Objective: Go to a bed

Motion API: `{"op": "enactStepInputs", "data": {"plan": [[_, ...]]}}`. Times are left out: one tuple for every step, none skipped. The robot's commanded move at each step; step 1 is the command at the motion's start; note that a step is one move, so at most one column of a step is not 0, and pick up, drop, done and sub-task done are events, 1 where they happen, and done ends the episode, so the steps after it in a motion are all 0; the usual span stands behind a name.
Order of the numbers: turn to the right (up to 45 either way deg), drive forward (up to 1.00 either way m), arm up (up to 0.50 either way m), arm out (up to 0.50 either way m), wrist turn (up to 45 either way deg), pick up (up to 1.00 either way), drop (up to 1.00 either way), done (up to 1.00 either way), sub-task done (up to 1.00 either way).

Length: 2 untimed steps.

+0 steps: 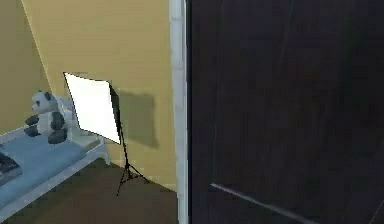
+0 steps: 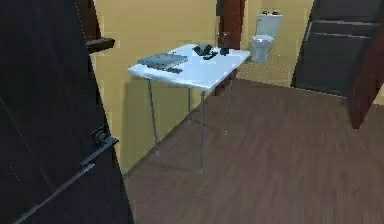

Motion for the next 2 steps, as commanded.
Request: {"op": "enactStepInputs", "data": {"plan": [[45.0, 0.00, 0.00, 0.00, 0.0, 0.00, 0.00, 0.00, 0.00], [27.0, 0.00, 0.00, 0.00, 0.0, 0.00, 0.00, 0.00, 0.00]]}}
